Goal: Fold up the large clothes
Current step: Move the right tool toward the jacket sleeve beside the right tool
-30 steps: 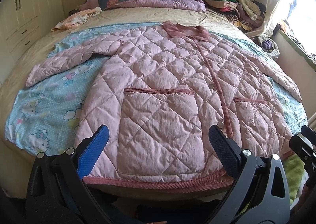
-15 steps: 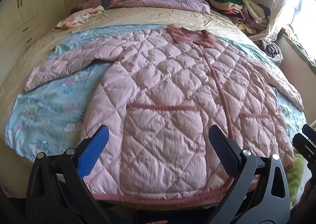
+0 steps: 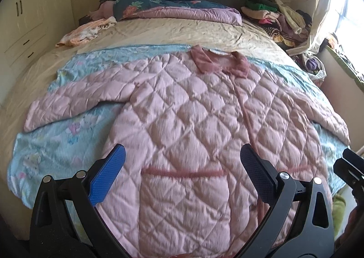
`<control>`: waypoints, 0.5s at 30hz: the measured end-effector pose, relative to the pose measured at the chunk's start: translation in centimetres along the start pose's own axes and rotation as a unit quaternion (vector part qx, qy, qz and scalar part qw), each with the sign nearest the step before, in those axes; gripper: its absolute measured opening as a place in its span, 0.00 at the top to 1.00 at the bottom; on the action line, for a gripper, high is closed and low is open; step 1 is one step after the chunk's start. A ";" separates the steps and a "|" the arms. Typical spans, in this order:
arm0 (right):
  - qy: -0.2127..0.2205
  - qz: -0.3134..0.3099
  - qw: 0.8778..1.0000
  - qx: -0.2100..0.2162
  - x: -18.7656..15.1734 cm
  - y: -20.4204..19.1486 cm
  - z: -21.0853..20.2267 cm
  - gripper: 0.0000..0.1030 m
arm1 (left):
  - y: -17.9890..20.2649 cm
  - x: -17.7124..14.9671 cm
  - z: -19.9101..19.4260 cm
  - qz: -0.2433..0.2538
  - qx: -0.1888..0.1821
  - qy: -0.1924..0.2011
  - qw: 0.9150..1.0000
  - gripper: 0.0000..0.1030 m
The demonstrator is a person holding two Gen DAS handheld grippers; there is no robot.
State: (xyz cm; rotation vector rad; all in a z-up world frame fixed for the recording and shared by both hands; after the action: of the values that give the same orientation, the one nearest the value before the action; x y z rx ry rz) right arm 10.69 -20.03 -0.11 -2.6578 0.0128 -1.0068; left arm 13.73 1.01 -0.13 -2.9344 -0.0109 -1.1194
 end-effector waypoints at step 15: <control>0.033 0.012 0.999 0.025 8.0 -0.7 0.7 0.04 | 0.5 7.9 1.6 -0.008 0.001 0.007 1.000 0.08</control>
State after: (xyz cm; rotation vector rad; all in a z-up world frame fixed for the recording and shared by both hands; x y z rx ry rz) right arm 17.16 -20.09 4.75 -2.5720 0.0326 -1.0713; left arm 20.68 0.60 3.99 -2.9300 -0.0372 -1.1396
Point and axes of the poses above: each gripper's, at about its wrist camera, not at the fingertips, and z roughly the way its jaws point, y to its right, x to its top, the point moved 5 cm from there along z, roughly the way its jaws point, and after that the axes turned 5 degrees about z, right-handed, at the moved point
